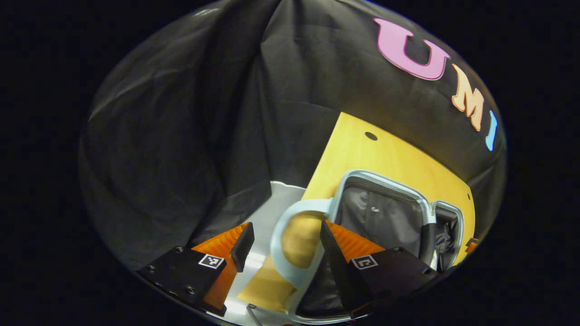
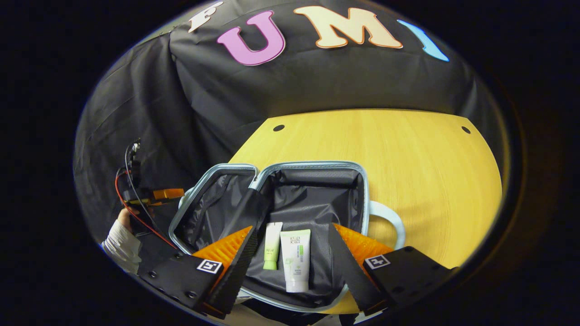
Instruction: First open the suitcase, pack the skin care products into it, and then close the suitcase.
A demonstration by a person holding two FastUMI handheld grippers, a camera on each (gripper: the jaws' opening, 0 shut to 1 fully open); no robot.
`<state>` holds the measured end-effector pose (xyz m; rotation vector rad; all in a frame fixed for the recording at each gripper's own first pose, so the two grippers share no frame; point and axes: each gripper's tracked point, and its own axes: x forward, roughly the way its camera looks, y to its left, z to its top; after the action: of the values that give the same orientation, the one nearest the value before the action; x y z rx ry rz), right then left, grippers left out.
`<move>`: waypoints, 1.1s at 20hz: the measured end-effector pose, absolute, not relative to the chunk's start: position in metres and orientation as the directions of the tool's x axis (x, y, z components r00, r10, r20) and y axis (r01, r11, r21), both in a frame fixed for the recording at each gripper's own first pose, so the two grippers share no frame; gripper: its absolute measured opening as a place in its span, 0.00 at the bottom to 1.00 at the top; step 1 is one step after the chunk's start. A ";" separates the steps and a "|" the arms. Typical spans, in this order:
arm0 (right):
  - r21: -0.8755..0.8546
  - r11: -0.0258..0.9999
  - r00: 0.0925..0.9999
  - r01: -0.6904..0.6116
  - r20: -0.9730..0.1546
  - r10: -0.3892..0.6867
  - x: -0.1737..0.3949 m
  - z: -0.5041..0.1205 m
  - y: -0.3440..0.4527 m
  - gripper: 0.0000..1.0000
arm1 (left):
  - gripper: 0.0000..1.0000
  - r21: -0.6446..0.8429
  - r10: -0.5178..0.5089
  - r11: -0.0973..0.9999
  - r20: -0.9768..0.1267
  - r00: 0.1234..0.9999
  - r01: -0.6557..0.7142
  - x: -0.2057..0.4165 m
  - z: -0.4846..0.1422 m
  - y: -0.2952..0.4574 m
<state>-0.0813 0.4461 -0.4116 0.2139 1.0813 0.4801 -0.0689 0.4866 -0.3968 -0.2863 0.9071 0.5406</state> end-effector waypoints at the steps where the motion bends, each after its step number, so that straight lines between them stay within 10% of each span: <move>1: 0.389 0.883 0.386 -0.262 -0.797 0.465 -0.079 -0.412 0.443 0.98 | 0.86 -0.006 0.318 0.829 -0.817 0.481 -0.559 -0.066 -0.407 0.490; 4: 0.372 0.895 0.396 -0.246 -0.804 0.443 -0.076 -0.413 0.439 0.98 | 0.79 -0.029 0.264 0.831 -0.858 0.440 -0.555 -0.078 -0.427 0.500; 9: 0.353 0.899 0.444 -0.259 -0.783 0.435 -0.064 -0.400 0.433 0.98 | 0.08 -0.056 0.231 0.840 -0.862 0.451 -0.539 -0.069 -0.424 0.490; 22: 0.339 0.885 0.630 -0.319 -0.622 0.465 -0.024 -0.345 0.388 0.98 | 0.00 0.012 0.303 0.920 -0.655 0.693 -0.392 -0.023 -0.250 0.410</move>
<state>-0.0238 0.3880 -0.3447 0.2039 0.7680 0.4525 -0.0231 0.4102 -0.2501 -0.1326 0.7062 0.3891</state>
